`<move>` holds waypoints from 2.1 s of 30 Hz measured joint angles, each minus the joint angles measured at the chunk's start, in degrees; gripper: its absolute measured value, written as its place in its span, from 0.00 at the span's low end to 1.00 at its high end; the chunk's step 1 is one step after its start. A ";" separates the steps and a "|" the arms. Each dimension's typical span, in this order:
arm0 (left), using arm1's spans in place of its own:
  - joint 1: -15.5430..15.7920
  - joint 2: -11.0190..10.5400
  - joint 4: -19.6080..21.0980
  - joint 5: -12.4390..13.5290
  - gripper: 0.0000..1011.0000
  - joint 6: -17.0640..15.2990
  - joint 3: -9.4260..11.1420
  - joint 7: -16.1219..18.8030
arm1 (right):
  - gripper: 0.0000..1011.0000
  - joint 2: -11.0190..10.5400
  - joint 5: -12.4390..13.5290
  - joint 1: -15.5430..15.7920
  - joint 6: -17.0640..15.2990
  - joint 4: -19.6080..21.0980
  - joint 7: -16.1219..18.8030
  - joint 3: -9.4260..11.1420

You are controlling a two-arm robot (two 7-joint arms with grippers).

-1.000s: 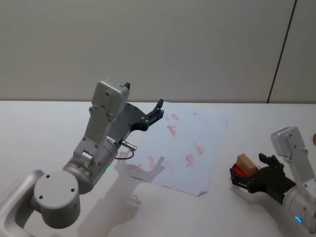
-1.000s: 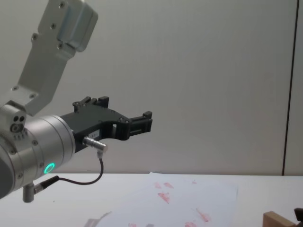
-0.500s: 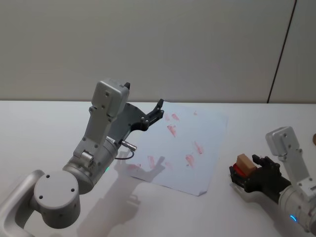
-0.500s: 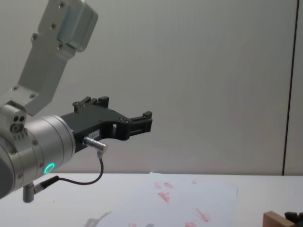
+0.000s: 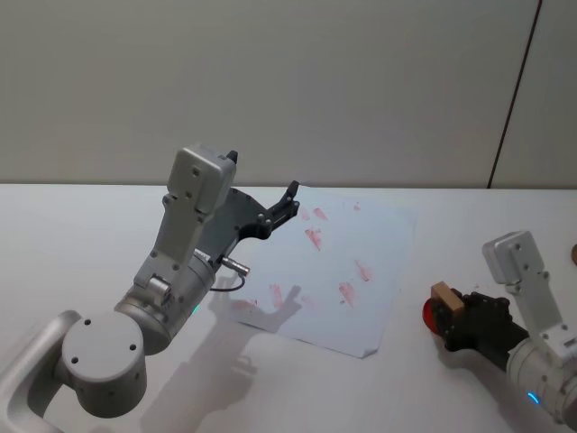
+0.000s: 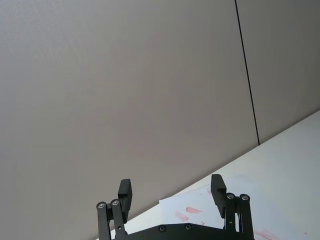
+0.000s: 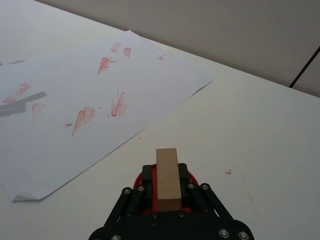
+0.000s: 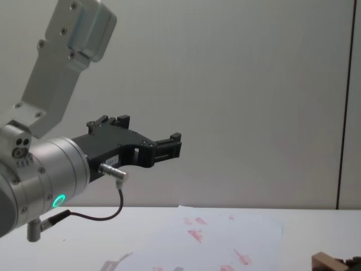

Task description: Use the one hand to pick up the stamp and affix it onto the A4 paper.

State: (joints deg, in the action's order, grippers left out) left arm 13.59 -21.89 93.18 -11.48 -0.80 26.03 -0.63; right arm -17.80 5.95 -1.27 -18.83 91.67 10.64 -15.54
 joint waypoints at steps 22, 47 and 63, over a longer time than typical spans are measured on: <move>0.00 0.00 0.00 0.00 0.99 0.00 0.00 0.00 | 0.22 0.58 -0.20 -1.12 3.17 1.48 -0.64 0.32; 0.00 0.00 0.00 0.00 0.99 0.00 0.00 0.00 | 0.22 10.39 -7.44 -15.09 3.66 -12.74 3.96 -3.70; 0.00 0.00 0.00 0.00 0.99 0.00 0.00 0.00 | 0.22 15.93 -9.00 -21.63 1.37 -24.95 0.47 -5.99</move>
State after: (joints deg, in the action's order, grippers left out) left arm 13.59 -21.89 93.18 -11.48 -0.80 26.02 -0.62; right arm -1.86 -3.06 -22.90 -17.46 66.72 11.11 -21.53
